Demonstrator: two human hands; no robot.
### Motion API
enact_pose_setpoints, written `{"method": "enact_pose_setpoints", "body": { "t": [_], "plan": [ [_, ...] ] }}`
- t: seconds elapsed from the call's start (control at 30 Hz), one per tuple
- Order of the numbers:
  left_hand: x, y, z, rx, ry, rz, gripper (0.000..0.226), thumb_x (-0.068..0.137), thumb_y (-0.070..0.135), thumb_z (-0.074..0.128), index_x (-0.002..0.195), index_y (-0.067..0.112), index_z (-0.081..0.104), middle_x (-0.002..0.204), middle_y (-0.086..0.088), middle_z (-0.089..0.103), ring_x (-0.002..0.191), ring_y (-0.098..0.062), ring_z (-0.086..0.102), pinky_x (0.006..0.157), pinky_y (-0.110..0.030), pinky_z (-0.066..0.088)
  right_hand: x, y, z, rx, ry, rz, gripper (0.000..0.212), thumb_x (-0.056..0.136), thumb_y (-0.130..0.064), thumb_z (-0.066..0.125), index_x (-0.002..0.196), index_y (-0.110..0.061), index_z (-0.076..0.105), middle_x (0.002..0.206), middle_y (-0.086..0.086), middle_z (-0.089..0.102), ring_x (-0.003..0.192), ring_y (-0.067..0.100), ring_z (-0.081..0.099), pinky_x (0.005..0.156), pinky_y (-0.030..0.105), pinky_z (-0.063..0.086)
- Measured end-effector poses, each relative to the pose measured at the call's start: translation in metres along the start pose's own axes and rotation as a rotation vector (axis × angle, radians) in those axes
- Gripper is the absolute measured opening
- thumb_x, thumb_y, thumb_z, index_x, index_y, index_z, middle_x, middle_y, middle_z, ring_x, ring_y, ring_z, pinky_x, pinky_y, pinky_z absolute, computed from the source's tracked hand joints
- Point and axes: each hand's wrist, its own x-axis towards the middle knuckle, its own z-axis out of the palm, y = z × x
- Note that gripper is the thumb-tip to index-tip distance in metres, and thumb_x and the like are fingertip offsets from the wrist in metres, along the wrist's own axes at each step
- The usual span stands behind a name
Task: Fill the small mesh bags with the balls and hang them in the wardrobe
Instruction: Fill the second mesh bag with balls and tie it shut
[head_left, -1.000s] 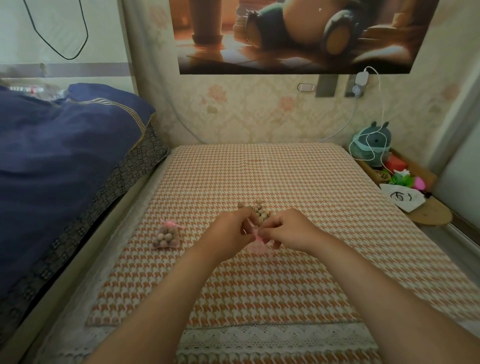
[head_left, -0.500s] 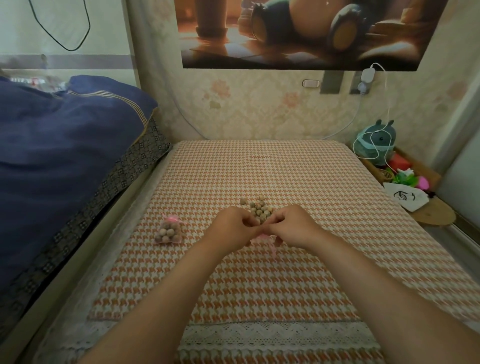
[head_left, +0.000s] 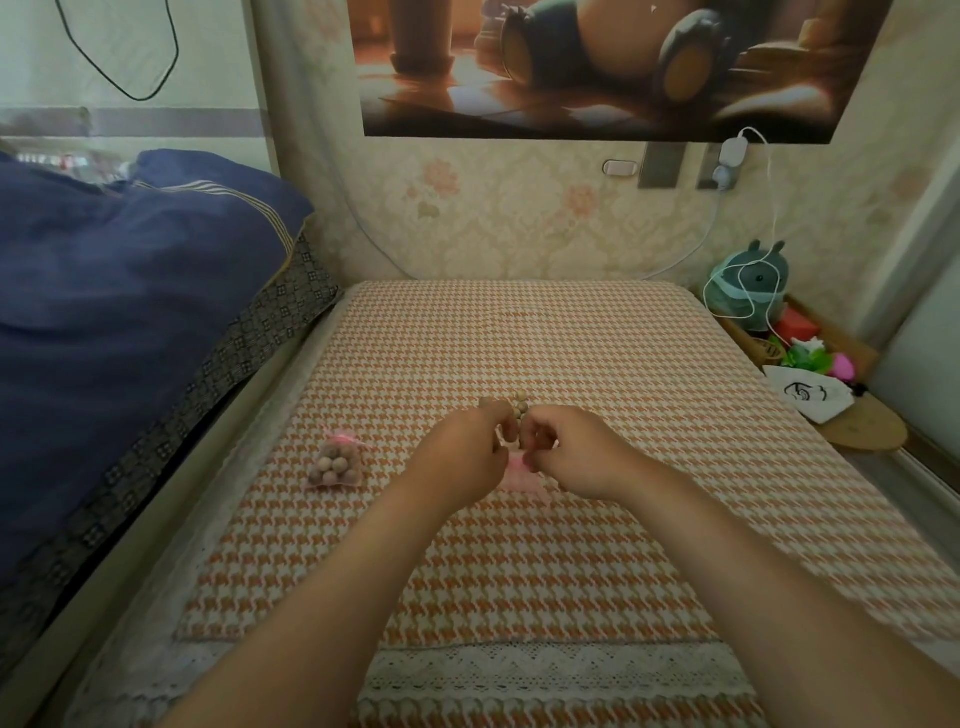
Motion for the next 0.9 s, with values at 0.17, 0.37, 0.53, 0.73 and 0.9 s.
{"method": "enact_pose_setpoints", "body": {
  "t": [0.17, 0.37, 0.53, 0.73, 0.9],
  "plan": [
    [0.0, -0.005, -0.002, -0.289, -0.071, -0.112, 0.016, 0.089, 0.006, 0.054, 0.09, 0.022, 0.056, 0.08, -0.012, 0.069, 0.061, -0.029, 0.069, 0.053, -0.043, 0.059, -0.006, 0.0, -0.004, -0.122, -0.052, -0.071, 0.023, 0.088, -0.025, 0.061, 0.096, -0.038, 0.078, 0.09, -0.015, 0.074, 0.079, 0.007, 0.067, 0.077, 0.035, 0.059],
    [-0.003, -0.006, -0.009, -0.341, -0.126, -0.101, 0.019, 0.093, 0.004, 0.052, 0.091, 0.016, 0.068, 0.079, -0.011, 0.07, 0.067, -0.023, 0.07, 0.064, -0.041, 0.062, -0.006, -0.004, -0.006, -0.156, 0.023, -0.1, 0.005, 0.087, -0.034, 0.078, 0.091, -0.033, 0.08, 0.09, -0.018, 0.071, 0.081, -0.002, 0.062, 0.079, 0.029, 0.054],
    [-0.003, -0.009, -0.016, -0.172, -0.09, 0.009, 0.008, 0.088, 0.017, 0.071, 0.092, 0.021, 0.076, 0.073, 0.016, 0.066, 0.066, 0.005, 0.06, 0.06, -0.007, 0.042, -0.006, 0.0, -0.008, -0.028, 0.045, -0.087, 0.002, 0.085, -0.034, 0.081, 0.084, -0.032, 0.081, 0.085, -0.02, 0.068, 0.079, 0.001, 0.063, 0.079, 0.031, 0.056],
    [-0.002, -0.009, -0.021, 0.045, -0.076, 0.083, 0.008, 0.091, 0.026, 0.065, 0.086, 0.032, 0.069, 0.09, 0.017, 0.065, 0.081, -0.002, 0.06, 0.072, -0.027, 0.052, -0.005, -0.002, -0.016, -0.32, -0.014, -0.143, 0.004, 0.089, -0.041, 0.074, 0.085, -0.039, 0.073, 0.089, -0.025, 0.06, 0.08, -0.005, 0.054, 0.074, 0.025, 0.046],
    [-0.003, -0.007, -0.015, 0.036, -0.073, 0.149, 0.008, 0.092, 0.029, 0.061, 0.089, 0.025, 0.068, 0.095, 0.011, 0.06, 0.084, -0.006, 0.06, 0.075, -0.035, 0.054, -0.006, -0.003, -0.011, -0.239, -0.071, -0.154, 0.008, 0.086, -0.042, 0.073, 0.093, -0.04, 0.073, 0.104, -0.017, 0.059, 0.093, 0.005, 0.059, 0.081, 0.03, 0.051]
  ]
}}
